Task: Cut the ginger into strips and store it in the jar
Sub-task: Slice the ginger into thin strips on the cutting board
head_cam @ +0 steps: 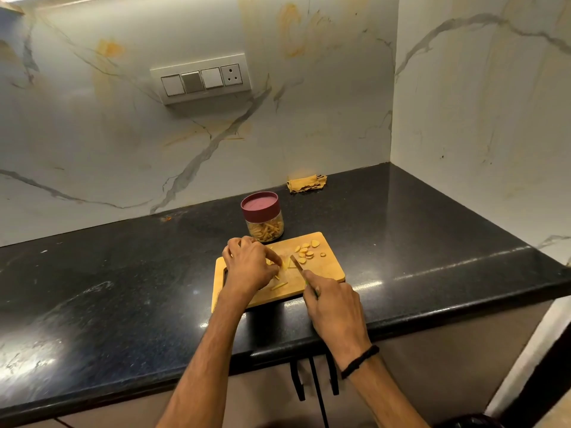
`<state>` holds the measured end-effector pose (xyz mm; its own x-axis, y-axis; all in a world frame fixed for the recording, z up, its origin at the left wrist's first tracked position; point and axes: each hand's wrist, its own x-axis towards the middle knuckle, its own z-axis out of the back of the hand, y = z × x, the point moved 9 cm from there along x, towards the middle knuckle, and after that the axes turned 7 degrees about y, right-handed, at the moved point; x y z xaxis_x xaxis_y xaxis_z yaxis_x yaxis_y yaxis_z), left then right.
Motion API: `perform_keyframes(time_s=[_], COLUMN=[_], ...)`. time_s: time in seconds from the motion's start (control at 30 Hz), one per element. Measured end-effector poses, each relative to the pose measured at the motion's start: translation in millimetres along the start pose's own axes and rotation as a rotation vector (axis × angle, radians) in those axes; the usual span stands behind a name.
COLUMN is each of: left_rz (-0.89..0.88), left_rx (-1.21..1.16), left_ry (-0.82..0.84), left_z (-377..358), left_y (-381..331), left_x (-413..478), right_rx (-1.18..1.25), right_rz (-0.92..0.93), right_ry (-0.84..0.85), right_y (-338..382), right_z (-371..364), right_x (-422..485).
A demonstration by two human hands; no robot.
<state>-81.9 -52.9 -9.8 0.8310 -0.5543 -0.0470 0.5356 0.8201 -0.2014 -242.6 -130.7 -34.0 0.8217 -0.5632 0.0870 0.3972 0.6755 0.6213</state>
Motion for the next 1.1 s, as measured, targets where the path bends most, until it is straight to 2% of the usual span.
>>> perform_keyframes(time_s=[0.23,0.53,0.7,0.83,1.0,1.1], left_rz=[0.050,0.089,0.078,0.078,0.057,0.026], left_rx=[-0.050,-0.118,-0.192,-0.209,-0.208,-0.178], left_ry=[-0.063,-0.171,-0.237,-0.256,-0.245,-0.208], left_z=[4,13,17,19,18,16], left_y=[4,14,16,21,18,11], left_x=[1,3,2,2,5,8], right_rx=[0.005,-0.081,-0.092,-0.115,-0.045,-0.029], right_rz=[0.042,-0.035,0.071,0.019,0.121,0.075], right_ry=[0.024,-0.050,-0.004,-0.058,-0.017,-0.091], right_y=[9,-4,15,5,19,10], right_z=[-6,0,-13,-8,-21,-9], right_x=[4,-2,-10,-8,-10,-4])
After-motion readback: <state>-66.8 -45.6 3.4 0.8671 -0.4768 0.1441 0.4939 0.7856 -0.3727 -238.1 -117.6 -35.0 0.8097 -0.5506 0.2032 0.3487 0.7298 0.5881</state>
